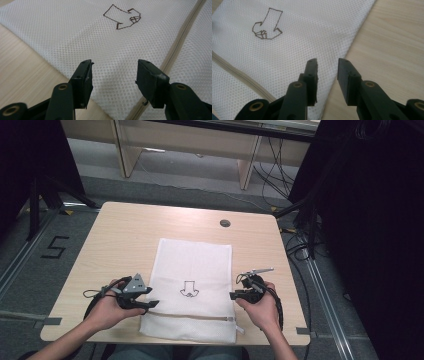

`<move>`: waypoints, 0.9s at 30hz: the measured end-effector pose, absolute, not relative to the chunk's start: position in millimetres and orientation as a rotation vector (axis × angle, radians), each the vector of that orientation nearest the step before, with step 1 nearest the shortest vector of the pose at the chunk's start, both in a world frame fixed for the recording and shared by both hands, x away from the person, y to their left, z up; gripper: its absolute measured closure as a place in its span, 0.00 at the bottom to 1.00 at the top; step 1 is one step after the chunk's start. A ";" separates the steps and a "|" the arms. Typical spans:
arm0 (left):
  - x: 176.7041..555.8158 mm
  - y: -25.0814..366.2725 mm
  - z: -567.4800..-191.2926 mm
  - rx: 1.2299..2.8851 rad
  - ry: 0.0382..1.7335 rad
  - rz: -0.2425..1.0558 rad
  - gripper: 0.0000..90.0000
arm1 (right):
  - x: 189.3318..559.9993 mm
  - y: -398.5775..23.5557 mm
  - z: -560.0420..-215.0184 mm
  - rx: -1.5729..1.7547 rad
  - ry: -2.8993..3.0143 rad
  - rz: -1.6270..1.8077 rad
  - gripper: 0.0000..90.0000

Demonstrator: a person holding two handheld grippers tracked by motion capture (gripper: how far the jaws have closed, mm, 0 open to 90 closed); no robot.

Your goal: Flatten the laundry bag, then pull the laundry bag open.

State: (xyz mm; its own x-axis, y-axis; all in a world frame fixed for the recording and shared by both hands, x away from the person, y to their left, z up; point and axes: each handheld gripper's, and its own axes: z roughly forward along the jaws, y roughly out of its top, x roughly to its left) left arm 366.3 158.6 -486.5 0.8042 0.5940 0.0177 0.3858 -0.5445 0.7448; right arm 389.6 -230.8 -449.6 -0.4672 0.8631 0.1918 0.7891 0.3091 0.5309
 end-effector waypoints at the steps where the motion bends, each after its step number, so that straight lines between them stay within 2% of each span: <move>1: 367.5 159.7 -486.1 2.215 0.730 0.352 0.50 | 389.0 -231.6 -448.7 1.545 2.432 0.849 0.77; 5: 370.1 160.1 -485.2 2.178 0.735 0.357 0.46 | 390.1 -229.3 -450.8 1.526 2.413 0.880 0.74; 14: 375.1 161.2 -487.1 2.175 0.752 0.364 0.45 | 387.0 -233.2 -450.8 1.556 2.414 0.884 0.71; 19: 375.0 160.2 -486.5 2.169 0.752 0.345 0.44 | 386.0 -231.4 -455.4 1.549 2.413 0.905 0.72; 26: 375.2 156.8 -486.6 2.147 0.767 0.336 0.45 | 381.4 -227.7 -459.1 1.505 2.502 0.873 0.83; 27: 374.6 156.6 -486.4 2.154 0.760 0.334 0.46 | 379.6 -228.6 -457.0 1.481 2.517 0.873 0.91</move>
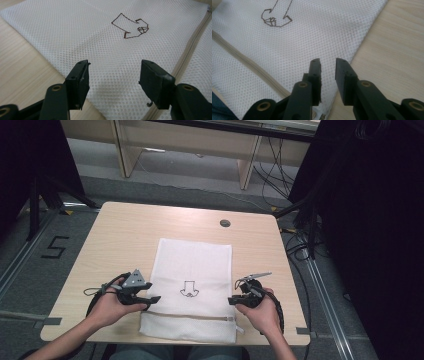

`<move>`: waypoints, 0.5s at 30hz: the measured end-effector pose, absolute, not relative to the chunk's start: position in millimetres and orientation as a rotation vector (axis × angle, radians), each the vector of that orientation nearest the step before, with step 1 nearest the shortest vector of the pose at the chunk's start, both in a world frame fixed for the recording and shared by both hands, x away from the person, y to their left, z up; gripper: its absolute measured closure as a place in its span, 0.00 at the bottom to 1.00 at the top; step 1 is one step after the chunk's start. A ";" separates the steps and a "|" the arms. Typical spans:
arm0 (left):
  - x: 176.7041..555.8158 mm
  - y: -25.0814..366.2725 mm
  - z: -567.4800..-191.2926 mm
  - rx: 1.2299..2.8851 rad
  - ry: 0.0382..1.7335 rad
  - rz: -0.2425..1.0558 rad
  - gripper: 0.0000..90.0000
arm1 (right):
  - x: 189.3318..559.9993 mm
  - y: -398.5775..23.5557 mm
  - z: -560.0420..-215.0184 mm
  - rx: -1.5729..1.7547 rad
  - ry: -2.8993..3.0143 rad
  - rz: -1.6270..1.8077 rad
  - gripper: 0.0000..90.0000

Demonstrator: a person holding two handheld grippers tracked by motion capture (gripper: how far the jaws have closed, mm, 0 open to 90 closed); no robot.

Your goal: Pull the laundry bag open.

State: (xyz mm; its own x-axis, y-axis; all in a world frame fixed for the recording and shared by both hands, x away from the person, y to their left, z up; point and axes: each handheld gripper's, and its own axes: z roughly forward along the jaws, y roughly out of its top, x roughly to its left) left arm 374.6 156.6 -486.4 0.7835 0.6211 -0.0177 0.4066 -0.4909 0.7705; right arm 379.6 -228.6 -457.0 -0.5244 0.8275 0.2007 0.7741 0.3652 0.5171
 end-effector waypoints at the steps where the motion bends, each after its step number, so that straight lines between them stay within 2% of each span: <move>1: 373.7 155.1 -487.6 2.140 0.772 0.324 0.46 | 378.9 -229.0 -456.6 1.480 2.521 0.862 0.94; 2: 373.7 155.1 -487.6 2.140 0.772 0.324 0.47 | 378.9 -229.0 -456.6 1.480 2.521 0.862 0.94; 3: 373.9 155.4 -486.4 2.149 0.747 0.333 0.48 | 376.1 -230.8 -453.7 1.518 2.547 0.842 1.00; 15: 370.8 153.2 -486.5 2.112 0.760 0.322 0.51 | 367.2 -240.5 -450.7 1.597 2.564 0.763 1.00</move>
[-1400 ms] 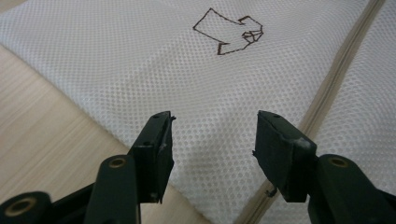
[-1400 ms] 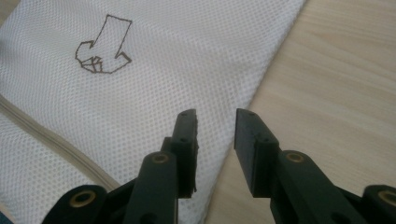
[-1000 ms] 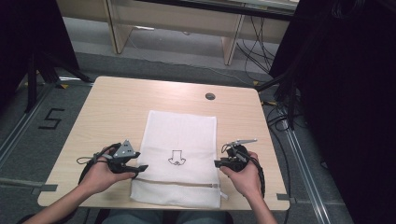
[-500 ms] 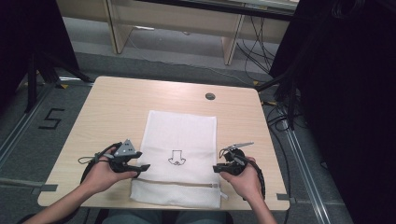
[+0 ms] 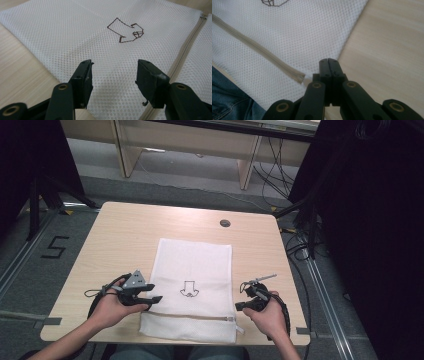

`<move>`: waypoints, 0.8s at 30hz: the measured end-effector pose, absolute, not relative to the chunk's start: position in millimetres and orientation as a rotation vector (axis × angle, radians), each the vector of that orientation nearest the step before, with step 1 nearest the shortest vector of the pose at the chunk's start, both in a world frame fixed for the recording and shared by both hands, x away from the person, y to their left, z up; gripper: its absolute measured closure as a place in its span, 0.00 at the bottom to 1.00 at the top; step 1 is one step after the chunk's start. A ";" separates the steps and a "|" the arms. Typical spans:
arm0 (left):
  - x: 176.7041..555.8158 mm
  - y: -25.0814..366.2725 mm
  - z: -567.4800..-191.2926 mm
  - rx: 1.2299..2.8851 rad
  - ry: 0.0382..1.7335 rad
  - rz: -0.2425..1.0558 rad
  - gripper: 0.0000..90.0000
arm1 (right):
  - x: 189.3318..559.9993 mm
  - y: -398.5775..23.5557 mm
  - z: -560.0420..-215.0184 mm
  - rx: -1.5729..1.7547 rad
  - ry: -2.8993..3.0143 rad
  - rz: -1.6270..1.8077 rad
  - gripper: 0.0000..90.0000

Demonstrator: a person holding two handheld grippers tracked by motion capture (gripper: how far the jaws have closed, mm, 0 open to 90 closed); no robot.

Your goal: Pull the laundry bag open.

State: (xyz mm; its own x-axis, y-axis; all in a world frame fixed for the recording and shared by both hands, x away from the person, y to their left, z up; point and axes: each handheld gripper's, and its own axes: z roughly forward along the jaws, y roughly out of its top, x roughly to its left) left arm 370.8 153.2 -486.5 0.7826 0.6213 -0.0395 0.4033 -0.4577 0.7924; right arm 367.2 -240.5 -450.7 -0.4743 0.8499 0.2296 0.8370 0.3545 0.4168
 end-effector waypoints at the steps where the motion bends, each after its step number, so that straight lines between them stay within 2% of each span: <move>1: 370.8 154.1 -486.0 2.125 0.753 0.329 0.51 | 365.7 -240.2 -450.6 1.606 2.571 0.752 1.00; 11: 367.2 148.9 -486.5 2.131 0.744 0.312 0.52 | 360.7 -232.1 -459.1 1.734 2.600 0.615 1.00; 16: 366.8 144.3 -489.2 2.121 0.743 0.295 0.52 | 362.8 -231.2 -465.1 1.692 2.651 0.623 1.00; 24: 366.1 143.5 -488.7 2.183 0.699 0.299 0.54 | 363.8 -234.4 -468.1 1.736 2.653 0.548 1.00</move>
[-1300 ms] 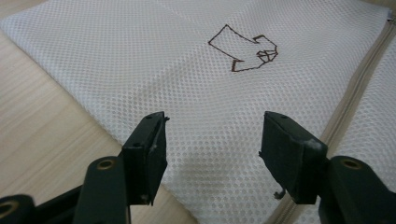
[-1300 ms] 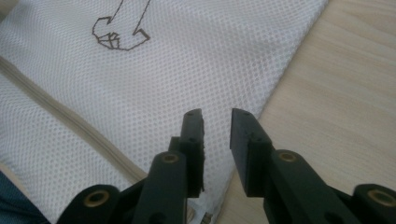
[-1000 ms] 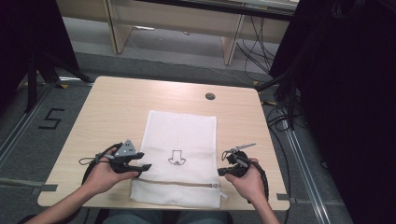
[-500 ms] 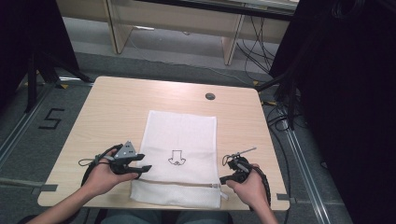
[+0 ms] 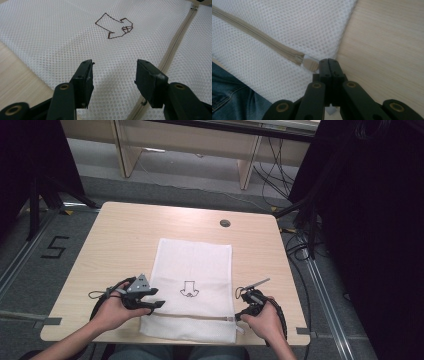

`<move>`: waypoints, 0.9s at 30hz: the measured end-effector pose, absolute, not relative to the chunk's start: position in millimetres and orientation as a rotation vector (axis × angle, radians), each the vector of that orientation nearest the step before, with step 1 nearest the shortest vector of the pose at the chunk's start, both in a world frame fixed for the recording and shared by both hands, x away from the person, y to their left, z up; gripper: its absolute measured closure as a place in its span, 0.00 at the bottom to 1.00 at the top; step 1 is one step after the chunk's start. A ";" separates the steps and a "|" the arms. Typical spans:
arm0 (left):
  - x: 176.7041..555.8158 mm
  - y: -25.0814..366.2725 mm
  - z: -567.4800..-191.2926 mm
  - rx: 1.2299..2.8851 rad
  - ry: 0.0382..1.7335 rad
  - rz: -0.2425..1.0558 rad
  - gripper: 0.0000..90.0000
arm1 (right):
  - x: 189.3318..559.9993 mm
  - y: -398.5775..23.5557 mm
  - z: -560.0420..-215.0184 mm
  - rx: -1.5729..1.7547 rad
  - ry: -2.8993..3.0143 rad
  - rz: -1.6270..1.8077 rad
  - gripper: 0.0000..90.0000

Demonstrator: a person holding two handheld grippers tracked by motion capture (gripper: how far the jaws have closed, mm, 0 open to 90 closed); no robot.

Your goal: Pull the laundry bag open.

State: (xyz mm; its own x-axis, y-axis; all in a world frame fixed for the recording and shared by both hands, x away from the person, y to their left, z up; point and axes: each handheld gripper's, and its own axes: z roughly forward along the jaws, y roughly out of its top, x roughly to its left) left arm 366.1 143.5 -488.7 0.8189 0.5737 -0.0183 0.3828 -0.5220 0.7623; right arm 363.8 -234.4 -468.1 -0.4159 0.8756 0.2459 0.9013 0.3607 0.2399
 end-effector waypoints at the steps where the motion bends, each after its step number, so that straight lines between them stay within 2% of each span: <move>1: 366.2 143.1 -489.1 2.183 0.700 0.286 0.56 | 365.1 -234.8 -469.6 -1.619 -2.544 -0.562 1.00; 10: 364.3 134.8 -500.4 2.271 0.702 0.187 0.67 | 367.7 -226.6 -469.1 -1.705 -2.445 -0.479 1.00; 17: 363.7 132.7 -502.4 2.334 0.660 0.199 0.69 | 367.1 -224.7 -469.5 -1.705 -2.452 -0.481 1.00; 27: 364.3 133.0 -505.0 2.336 0.673 0.197 0.70 | 369.8 -224.6 -469.2 -1.637 -2.525 -0.597 1.00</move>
